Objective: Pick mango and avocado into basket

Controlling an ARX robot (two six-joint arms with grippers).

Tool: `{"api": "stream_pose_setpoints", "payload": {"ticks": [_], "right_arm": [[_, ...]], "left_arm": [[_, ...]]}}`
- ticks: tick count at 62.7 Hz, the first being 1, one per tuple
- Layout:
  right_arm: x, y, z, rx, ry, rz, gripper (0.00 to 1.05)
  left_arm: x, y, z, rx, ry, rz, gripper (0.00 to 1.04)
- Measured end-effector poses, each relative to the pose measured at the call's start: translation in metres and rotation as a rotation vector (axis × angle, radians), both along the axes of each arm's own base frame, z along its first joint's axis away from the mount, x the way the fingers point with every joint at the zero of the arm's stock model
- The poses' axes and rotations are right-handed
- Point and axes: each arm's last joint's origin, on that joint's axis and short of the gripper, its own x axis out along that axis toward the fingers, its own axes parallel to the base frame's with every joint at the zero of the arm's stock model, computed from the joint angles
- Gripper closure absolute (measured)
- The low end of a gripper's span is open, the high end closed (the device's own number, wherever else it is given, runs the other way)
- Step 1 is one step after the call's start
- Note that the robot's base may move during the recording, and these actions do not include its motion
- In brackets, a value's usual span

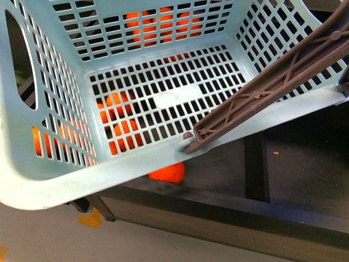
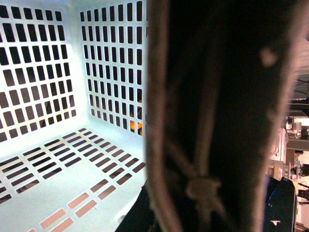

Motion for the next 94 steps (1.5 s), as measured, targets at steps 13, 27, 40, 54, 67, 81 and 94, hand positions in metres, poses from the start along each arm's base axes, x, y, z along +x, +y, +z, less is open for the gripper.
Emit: {"api": "stream_pose_setpoints", "payload": {"ticks": [13, 27, 40, 54, 67, 81, 94], "right_arm": [[-0.022, -0.004, 0.039, -0.007, -0.088, 0.040, 0.45], [-0.048, 0.003, 0.112, 0.010, -0.254, 0.095, 0.45], [-0.083, 0.024, 0.176, 0.018, -0.394, 0.153, 0.45], [-0.113, 0.053, 0.234, 0.036, -0.527, 0.182, 0.45], [-0.130, 0.088, 0.286, 0.071, -0.659, 0.204, 0.45], [-0.133, 0.141, 0.319, 0.122, -0.738, 0.284, 0.45], [-0.124, 0.185, 0.324, 0.134, -0.741, 0.367, 0.45]], "left_arm": [[0.000, 0.000, 0.000, 0.000, 0.000, 0.000, 1.01], [0.000, 0.000, 0.000, 0.000, 0.000, 0.000, 1.01], [0.000, 0.000, 0.000, 0.000, 0.000, 0.000, 1.01], [0.000, 0.000, 0.000, 0.000, 0.000, 0.000, 1.01], [0.000, 0.000, 0.000, 0.000, 0.000, 0.000, 1.01], [0.000, 0.000, 0.000, 0.000, 0.000, 0.000, 1.01], [0.000, 0.000, 0.000, 0.000, 0.000, 0.000, 1.01]]}}
